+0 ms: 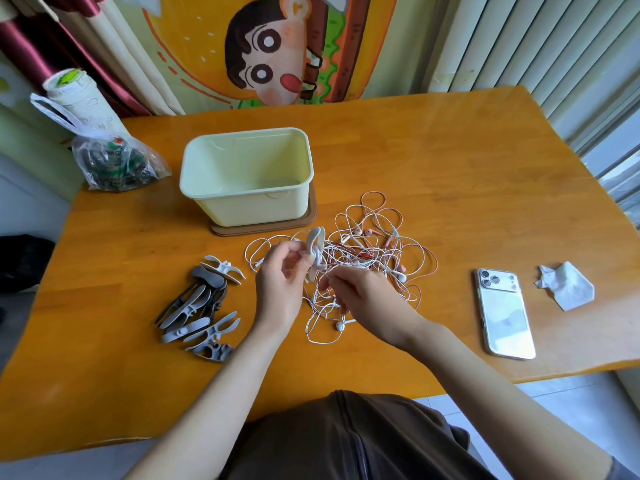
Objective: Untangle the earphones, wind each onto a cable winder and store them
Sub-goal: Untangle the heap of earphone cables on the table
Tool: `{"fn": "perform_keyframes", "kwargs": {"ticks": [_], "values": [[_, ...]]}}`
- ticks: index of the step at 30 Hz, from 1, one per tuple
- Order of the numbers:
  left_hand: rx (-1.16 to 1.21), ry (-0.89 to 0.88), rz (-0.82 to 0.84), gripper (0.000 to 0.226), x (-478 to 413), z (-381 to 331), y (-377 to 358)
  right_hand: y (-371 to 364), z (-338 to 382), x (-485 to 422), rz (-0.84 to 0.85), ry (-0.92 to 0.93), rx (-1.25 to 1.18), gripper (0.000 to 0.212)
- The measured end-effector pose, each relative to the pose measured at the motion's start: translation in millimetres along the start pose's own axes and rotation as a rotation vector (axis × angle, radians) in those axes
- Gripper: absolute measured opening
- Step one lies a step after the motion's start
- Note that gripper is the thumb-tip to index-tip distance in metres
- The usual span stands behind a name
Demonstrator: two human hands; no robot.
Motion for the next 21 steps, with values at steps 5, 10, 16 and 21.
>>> {"fn": "perform_keyframes", "kwargs": {"ticks": [5, 10, 16, 21], "values": [[-0.277, -0.076, 0.050, 0.012, -2, 7, 4, 15, -3, -5, -0.008, -0.192, -0.225, 0.028], [-0.363, -0.170, 0.183, 0.011, 2, -4, 4, 34, -3, -12, -0.076, -0.144, -0.063, 0.029], [-0.296, -0.125, 0.328, 0.018, 1, -4, 1, 43, -1, -14, -0.179, 0.025, 0.118, 0.024], [-0.317, -0.092, 0.430, 0.019, 3, 0, 0, 42, -4, -14, -0.214, 0.076, 0.116, 0.017]]}}
Point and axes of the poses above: each hand's wrist, its own x-axis away from the middle knuckle, its own y-axis out of the back of the hand, z = x × y, the point moved 4 cm from there along -x, towards the middle knuckle, and after that the axes turned 11 degrees about -x, right-handed, at the moved point
